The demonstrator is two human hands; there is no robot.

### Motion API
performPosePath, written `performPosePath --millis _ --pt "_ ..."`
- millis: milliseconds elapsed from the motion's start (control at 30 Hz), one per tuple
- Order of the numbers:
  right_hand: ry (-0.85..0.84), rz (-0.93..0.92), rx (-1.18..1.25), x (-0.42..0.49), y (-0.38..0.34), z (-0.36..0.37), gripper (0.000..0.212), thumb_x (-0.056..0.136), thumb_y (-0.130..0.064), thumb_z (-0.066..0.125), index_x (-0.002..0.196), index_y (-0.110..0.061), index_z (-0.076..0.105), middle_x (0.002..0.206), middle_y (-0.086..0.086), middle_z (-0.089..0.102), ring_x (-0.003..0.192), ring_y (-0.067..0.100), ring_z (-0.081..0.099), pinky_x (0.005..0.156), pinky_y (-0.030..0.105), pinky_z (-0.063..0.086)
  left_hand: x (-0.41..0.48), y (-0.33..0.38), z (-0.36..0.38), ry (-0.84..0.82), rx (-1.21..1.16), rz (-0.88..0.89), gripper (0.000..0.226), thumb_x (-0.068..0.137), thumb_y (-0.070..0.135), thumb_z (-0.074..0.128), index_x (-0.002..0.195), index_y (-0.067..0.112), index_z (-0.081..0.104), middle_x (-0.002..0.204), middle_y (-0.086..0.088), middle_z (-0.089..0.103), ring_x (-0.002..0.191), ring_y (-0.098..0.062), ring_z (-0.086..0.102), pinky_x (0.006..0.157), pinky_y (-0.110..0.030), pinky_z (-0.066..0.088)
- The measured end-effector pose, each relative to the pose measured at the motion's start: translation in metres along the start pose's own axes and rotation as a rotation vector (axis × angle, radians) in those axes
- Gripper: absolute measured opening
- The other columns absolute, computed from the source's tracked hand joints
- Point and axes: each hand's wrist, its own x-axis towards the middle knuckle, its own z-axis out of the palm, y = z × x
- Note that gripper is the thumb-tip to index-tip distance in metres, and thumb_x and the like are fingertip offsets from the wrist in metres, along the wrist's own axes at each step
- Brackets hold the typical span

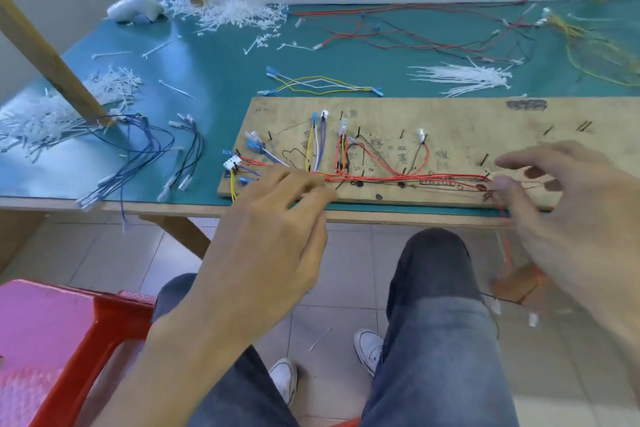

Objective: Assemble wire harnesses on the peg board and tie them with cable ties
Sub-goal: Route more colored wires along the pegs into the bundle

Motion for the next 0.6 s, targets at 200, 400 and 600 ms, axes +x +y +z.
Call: performPosePath --millis 200,400,600 --pt "-0.172 0.096 0.066 0.008 0.017 -0.007 0.008 0.091 -0.022 0.079 0.097 -0.027 0.080 0.094 -0.010 0.073 0.083 0.006 0.062 0.082 0.019 0.043 0.038 0.052 0.027 -0.172 0.054 0.079 0.047 0.102 0.031 0.054 0.147 0.015 0.057 0.149 -0.002 0.056 0.140 -0.025 0.048 0.113 -0.046 0.043" --pt "-0.232 0.099 0.070 0.015 0.021 -0.006 0.010 0.088 -0.016 0.082 0.096 -0.023 0.082 0.092 -0.010 0.070 0.084 -0.004 0.063 0.073 0.003 0.042 0.056 0.064 0.047 -0.281 0.120 0.015 0.053 0.106 0.044 0.042 0.153 0.020 0.049 0.158 0.003 0.048 0.147 -0.021 0.038 0.118 -0.040 0.032" --pt "-0.196 -0.008 0.045 0.010 0.020 -0.014 0.004 0.092 -0.031 0.074 0.090 -0.031 0.077 0.092 -0.013 0.064 0.083 0.010 0.058 0.076 0.032 0.044 0.053 0.062 0.053 -0.278 0.164 0.008 0.050 0.107 0.037 0.040 0.151 0.018 0.055 0.152 0.001 0.057 0.142 -0.022 0.046 0.116 -0.041 0.036"
